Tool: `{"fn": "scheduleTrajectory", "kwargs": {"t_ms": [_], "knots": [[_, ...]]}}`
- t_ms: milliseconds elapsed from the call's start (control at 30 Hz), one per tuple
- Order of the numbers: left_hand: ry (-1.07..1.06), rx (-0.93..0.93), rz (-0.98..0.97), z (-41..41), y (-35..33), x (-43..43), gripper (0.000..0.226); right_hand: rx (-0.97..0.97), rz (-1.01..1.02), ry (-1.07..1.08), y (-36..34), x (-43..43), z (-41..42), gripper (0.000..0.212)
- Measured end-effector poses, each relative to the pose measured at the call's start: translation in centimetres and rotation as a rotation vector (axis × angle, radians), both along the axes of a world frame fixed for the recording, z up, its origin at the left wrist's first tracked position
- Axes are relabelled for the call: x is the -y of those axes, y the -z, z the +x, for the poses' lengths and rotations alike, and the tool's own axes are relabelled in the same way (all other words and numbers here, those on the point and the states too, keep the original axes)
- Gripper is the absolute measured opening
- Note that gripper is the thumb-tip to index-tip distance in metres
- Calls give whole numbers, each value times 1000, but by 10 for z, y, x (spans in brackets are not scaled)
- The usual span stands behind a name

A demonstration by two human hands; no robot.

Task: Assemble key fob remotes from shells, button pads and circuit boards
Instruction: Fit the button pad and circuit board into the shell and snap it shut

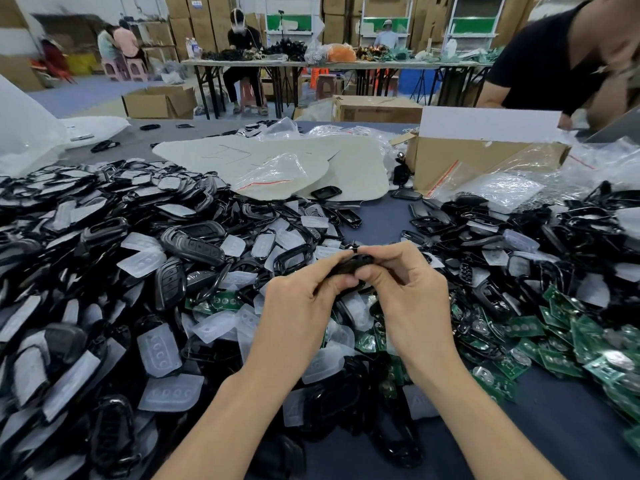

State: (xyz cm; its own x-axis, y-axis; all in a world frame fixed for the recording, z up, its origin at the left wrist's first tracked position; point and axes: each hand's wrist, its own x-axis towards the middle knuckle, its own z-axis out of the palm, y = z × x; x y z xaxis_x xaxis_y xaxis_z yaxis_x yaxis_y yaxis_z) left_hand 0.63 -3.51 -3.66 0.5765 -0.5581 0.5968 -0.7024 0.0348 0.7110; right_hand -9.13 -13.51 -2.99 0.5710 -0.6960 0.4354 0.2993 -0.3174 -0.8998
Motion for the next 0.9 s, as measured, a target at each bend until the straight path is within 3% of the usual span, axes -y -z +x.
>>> {"fn": "scheduleTrajectory", "kwargs": {"t_ms": [133,200,567,767,900], "knots": [[-46,-57,-30,-3,-3,1,36,188,334,-228,1,2,2,18],[-64,-24,-62,-3,-3,1,34,268,401,-312,1,3,2,12],[-52,27,-87,-3,-2,-1,27,263,452,-328,0,2,2,13],[18,-30,-18,-8,-3,-4,25,142,243,-200,-10,-5,-12,16],[155,-39,14,-25,-10,-5,21,141,211,-43,-11,-17,-38,16]]}}
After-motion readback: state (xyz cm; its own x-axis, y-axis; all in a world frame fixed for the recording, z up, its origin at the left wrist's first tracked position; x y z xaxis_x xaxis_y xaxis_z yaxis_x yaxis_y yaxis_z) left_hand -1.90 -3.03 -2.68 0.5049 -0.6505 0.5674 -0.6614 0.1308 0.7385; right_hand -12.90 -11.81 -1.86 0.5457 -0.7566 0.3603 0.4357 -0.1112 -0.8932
